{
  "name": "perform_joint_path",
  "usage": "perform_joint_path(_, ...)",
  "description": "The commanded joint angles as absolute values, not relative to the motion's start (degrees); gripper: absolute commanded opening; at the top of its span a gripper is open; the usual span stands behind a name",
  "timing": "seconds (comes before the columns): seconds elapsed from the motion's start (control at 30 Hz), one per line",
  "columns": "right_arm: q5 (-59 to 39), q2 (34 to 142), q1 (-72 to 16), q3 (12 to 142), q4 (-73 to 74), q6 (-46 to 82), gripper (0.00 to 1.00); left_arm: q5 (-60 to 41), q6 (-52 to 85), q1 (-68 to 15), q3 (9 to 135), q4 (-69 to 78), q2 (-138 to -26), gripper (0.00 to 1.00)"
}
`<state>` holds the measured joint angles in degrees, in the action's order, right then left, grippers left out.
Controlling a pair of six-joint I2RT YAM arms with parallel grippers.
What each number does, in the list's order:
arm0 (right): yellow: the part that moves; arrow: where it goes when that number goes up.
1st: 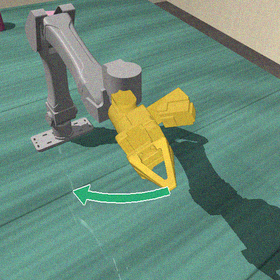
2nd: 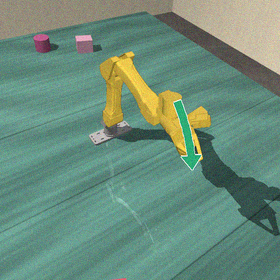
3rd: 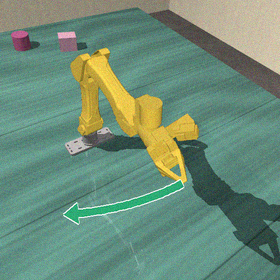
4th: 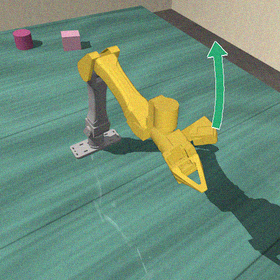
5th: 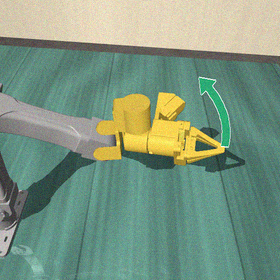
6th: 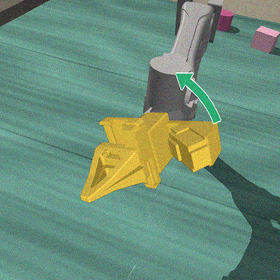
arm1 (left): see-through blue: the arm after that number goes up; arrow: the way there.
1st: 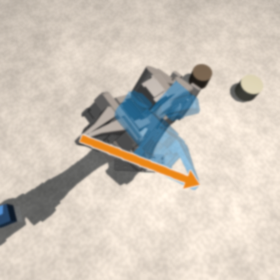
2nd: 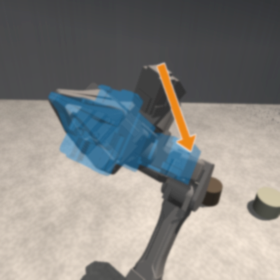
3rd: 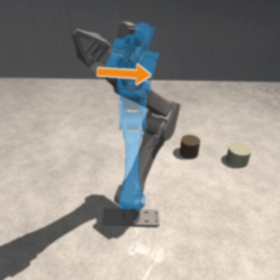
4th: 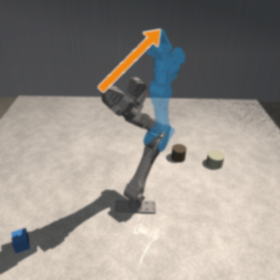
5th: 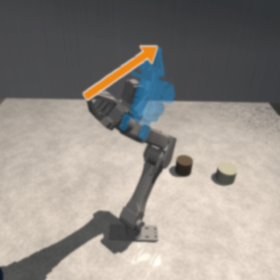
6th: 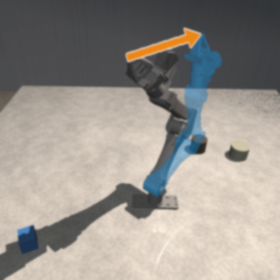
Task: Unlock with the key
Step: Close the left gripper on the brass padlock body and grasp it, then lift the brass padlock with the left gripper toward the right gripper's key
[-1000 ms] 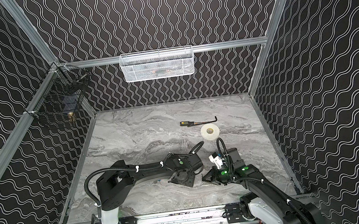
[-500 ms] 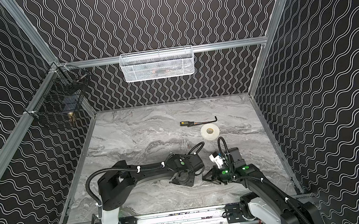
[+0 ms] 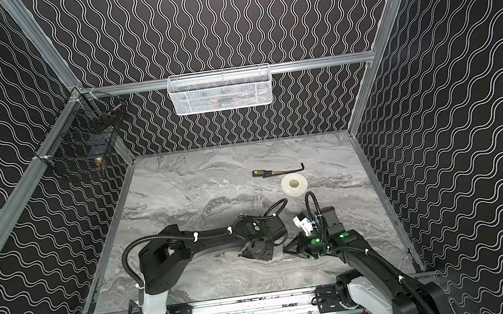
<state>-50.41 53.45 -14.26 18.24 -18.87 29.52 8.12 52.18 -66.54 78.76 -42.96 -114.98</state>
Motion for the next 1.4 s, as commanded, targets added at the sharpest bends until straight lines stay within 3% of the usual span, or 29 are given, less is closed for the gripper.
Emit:
perform_joint_path(0.0,-51.56,53.53,-14.23,18.62,-17.93,29.36,0.00,9.93,52.86,-66.45,77.83,-46.06,-115.68,0.33)
perform_joint_path(0.4,-50.56,52.73,-14.21,21.34,-23.05,26.66,0.00,10.20,54.63,-66.27,76.80,-43.75,-112.09,0.25)
perform_joint_path(0.7,-48.25,51.78,-15.20,25.11,-27.20,27.29,0.00,12.14,63.78,-64.78,70.61,-34.42,-98.96,0.17)
perform_joint_path(1.03,-39.10,53.49,-34.71,25.31,-6.41,42.55,0.00,16.35,72.44,-63.90,65.76,-25.84,-87.51,0.09)
perform_joint_path(1.37,-35.64,64.25,-42.80,27.63,11.89,47.59,0.00,19.26,74.78,-63.90,61.76,-27.26,-81.41,0.03)
